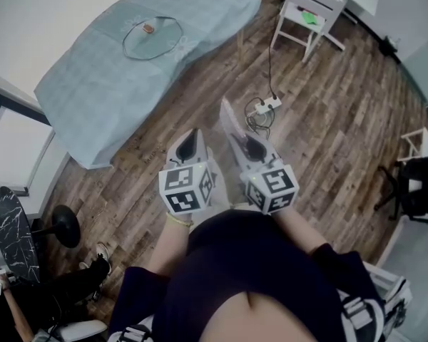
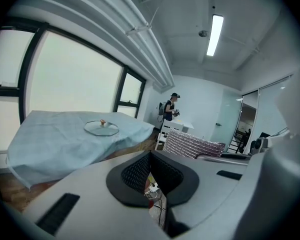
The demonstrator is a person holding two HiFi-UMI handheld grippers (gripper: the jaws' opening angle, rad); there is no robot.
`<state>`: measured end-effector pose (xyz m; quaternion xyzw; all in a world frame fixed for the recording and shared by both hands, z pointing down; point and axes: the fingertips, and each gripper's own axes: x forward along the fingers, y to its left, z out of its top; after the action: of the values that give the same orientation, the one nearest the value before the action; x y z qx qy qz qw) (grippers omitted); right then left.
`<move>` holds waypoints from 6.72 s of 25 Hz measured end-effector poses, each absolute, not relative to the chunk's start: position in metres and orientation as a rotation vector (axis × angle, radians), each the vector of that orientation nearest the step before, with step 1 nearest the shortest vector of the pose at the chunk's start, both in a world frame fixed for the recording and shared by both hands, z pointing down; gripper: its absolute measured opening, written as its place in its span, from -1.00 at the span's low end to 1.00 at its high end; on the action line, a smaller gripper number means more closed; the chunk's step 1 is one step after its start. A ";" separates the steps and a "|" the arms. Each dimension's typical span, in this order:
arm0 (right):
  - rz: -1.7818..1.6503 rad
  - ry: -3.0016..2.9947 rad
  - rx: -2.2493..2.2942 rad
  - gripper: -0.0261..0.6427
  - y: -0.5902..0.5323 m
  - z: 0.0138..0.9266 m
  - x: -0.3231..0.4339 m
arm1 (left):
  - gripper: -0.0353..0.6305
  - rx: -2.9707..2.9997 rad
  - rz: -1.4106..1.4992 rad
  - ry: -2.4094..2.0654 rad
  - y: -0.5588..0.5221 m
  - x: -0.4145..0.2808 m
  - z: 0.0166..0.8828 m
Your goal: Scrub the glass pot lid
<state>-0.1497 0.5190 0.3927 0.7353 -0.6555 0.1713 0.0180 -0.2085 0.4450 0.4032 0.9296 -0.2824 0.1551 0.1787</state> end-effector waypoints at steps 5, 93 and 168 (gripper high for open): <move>0.531 -2.014 2.309 -0.68 0.484 0.397 -0.124 | -0.89 2.652 0.458 -0.759 0.417 -0.180 0.409; 0.539 -2.360 1.615 -0.68 -0.098 0.422 0.055 | -0.89 2.123 0.374 -1.412 -0.098 -0.081 0.458; 0.267 -2.116 0.797 -0.68 -0.163 0.586 0.034 | -0.89 1.811 0.296 -1.555 -0.112 -0.093 0.506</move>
<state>0.0343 -0.1635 0.5862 0.3177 -0.8439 0.1065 0.4189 -0.0926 -0.1122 0.5058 0.7023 -0.6033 0.1150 0.3598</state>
